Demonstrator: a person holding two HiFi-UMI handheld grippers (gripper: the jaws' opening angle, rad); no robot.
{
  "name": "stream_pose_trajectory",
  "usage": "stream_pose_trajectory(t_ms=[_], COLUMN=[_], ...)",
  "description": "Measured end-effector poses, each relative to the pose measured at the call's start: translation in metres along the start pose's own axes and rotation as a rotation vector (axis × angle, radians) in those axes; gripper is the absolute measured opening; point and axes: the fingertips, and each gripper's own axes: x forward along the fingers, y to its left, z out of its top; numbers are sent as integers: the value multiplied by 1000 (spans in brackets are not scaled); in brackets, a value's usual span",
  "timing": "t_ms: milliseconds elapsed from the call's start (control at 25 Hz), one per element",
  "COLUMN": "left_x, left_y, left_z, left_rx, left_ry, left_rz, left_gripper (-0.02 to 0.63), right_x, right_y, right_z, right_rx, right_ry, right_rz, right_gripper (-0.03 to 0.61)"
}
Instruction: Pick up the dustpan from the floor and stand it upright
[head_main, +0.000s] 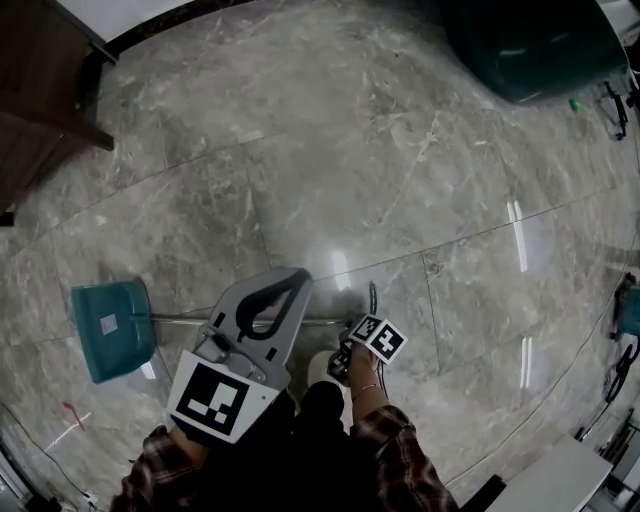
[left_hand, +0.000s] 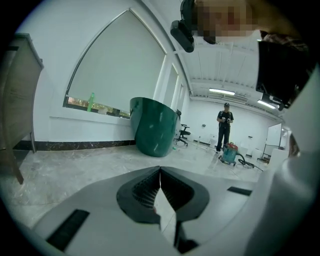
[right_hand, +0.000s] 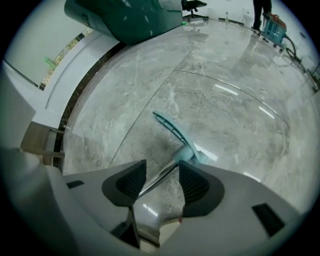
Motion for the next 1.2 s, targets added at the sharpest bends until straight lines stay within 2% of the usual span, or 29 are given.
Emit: stream_pose_trajectory(t_ms=[160, 280, 440, 560, 680, 840, 960, 1200], left_x=[2, 3, 4, 4, 5, 5, 5, -1], left_y=[6, 10, 10, 12, 17, 22, 25, 19], left_z=[3, 3, -2, -6, -9, -9, -7, 15], left_rx=[-14, -18, -23, -29, -38, -41, -46, -69], left_ry=[-12, -20, -14, -4, -1, -2, -3, -26], left_rz=[-2, -5, -15, -15, -9, -5, 0, 14], left_gripper=[11, 11, 11, 11, 11, 11, 11, 11], right_x=[4, 4, 8, 13, 23, 30, 26, -23], right_y=[-5, -3, 1, 1, 5, 6, 14, 67], right_z=[4, 0, -17, -7, -8, -7, 1, 47], right_rx=[19, 15, 140, 110, 105, 178, 219, 119], right_ry=[-26, -3, 55, 31, 59, 71, 14, -167], right_rz=[-67, -101, -61, -81, -102, -80, -25, 77], right_gripper=[193, 184, 184, 184, 183, 173, 149, 138])
